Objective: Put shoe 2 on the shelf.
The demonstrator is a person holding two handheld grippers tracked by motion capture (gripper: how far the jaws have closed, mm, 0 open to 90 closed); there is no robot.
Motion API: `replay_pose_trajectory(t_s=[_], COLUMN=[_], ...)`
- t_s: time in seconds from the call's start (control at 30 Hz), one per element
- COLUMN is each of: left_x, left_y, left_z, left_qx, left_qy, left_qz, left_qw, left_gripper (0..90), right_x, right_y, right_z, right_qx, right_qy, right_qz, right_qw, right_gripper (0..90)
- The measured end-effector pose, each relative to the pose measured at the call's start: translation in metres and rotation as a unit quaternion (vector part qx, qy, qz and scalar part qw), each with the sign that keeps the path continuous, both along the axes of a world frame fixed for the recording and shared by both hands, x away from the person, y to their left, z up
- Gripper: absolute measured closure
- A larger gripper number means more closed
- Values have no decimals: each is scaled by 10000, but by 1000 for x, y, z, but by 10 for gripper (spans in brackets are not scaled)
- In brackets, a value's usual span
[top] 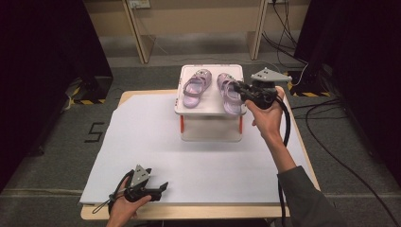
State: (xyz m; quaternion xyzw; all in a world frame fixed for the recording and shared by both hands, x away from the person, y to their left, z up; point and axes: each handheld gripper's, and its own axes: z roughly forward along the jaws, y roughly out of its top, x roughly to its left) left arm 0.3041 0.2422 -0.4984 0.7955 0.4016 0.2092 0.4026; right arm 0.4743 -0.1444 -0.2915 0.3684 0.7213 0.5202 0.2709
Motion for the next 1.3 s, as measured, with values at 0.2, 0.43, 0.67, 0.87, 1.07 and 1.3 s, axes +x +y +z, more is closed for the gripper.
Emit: replay_pose_trajectory(t_s=[0.2,0.43,0.67,0.87,1.07,1.3], left_x=[0,0,-1,-1,-1,-1], left_y=[0,0,0,1,0,0], left_z=[0,0,1,1,0,1], left_qx=[11,19,34,37,34,29], left_qy=[5,1,2,9,10,2], left_qz=[-17,-21,-26,-29,-28,-31], left_qw=[10000,10000,10000,10000,10000,10000], left_gripper=[154,154,154,154,154,154], right_x=[19,34,45,52,55,55], right_y=[7,15,24,29,36,42], right_z=[-3,-5,-9,-17,-19,-22], right_qx=[-36,-169,-342,-516,-629,-604], right_qy=[76,111,142,117,86,-1], right_qz=[-125,-270,-399,-477,-426,-344], right_qw=[9999,9994,9985,9975,9971,9976], right_gripper=[819,819,818,815,805,799])
